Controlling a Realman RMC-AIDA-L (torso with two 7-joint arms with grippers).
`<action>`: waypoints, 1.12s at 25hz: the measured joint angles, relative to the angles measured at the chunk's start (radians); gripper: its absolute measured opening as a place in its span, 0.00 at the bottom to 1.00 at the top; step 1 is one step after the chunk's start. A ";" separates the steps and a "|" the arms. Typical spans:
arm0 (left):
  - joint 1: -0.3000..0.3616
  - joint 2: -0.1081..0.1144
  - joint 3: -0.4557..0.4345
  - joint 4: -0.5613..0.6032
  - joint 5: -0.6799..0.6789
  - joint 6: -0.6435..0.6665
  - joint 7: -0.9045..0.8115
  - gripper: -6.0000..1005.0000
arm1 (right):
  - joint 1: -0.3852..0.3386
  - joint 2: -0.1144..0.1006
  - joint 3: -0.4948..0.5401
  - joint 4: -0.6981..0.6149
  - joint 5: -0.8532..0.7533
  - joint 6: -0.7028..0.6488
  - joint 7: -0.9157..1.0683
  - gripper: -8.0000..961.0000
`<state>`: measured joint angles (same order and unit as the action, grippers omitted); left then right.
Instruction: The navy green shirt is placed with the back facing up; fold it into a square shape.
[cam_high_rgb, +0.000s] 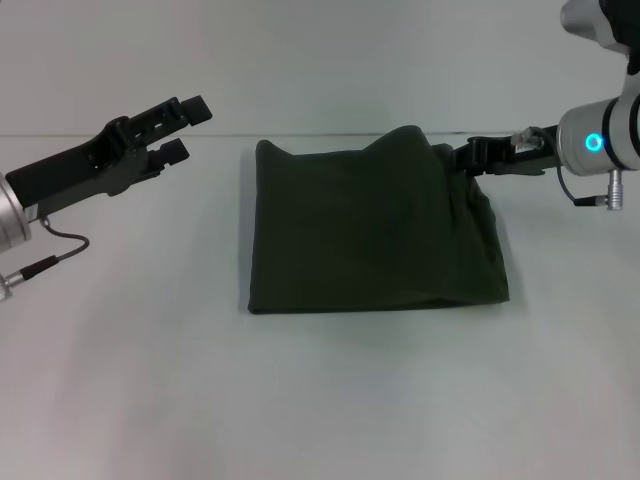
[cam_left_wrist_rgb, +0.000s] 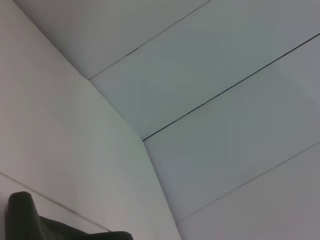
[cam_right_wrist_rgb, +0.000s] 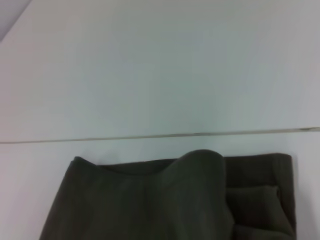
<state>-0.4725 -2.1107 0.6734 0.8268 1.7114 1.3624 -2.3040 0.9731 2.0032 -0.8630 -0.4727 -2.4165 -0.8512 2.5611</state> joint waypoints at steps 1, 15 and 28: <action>0.000 0.000 0.000 0.000 0.000 0.000 0.000 0.93 | 0.000 -0.003 -0.004 0.003 -0.004 -0.005 0.003 0.34; -0.003 -0.003 0.006 -0.001 -0.002 0.000 -0.001 0.93 | 0.022 0.009 -0.028 0.078 -0.063 0.060 0.010 0.25; -0.004 -0.006 0.002 -0.002 -0.002 -0.001 -0.002 0.93 | 0.029 0.029 -0.080 0.088 -0.064 0.106 0.003 0.17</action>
<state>-0.4769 -2.1169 0.6758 0.8252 1.7094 1.3617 -2.3061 1.0019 2.0318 -0.9428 -0.3852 -2.4805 -0.7448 2.5643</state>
